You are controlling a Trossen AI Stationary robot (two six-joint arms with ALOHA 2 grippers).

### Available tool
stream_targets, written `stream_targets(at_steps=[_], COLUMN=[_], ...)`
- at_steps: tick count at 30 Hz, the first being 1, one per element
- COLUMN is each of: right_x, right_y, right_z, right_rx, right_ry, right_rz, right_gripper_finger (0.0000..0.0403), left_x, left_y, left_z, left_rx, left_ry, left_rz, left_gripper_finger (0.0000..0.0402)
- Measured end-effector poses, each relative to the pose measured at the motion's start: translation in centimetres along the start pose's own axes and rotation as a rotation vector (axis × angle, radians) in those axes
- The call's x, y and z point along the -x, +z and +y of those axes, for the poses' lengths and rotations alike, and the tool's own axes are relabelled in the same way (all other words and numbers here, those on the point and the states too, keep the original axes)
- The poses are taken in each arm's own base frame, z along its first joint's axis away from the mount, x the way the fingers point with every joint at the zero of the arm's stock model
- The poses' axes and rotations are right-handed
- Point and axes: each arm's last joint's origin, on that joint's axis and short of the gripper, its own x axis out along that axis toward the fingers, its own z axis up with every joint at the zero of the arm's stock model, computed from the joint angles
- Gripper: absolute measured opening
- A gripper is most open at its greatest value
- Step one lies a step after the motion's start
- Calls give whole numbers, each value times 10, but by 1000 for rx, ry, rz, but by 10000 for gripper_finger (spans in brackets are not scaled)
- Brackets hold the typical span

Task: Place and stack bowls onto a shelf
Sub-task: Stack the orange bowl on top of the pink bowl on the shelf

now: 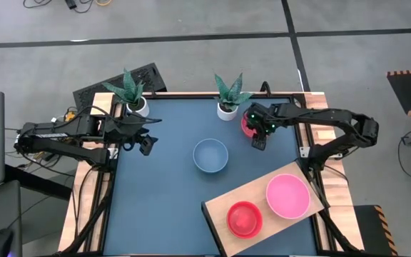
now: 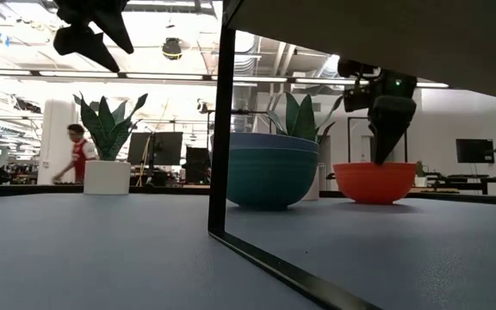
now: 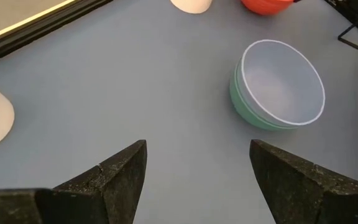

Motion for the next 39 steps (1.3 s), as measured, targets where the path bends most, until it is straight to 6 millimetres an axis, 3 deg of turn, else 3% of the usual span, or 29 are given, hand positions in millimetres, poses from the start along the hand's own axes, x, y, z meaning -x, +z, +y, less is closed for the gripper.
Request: stream_targets(at_steps=[15, 19, 24, 28, 32, 39], right_x=[-19, -21, -25, -23, -7, 41], right_y=[-11, -12, -11, -9, -3, 6], right_z=[0, 0, -1, 1, 5, 8], right_rx=[28, 29, -6, -26, -34, -67], right_ry=[-25, -27, -33, -36, -12, -10], right_rz=[37, 52, 71, 69, 38, -15], right_gripper_finger=[208, 151, 31, 26, 25, 25], left_x=[0, 0, 0, 0, 0, 0], left_y=[0, 0, 0, 0, 0, 0], left_z=[0, 0, 0, 0, 0, 0], left_rx=[17, 17, 33, 41, 41, 42], left_ry=[4, 4, 4, 4, 6, 7], left_rz=[-2, -2, -2, -1, 1, 2], left_gripper_finger=[269, 269, 269, 269, 269, 269])
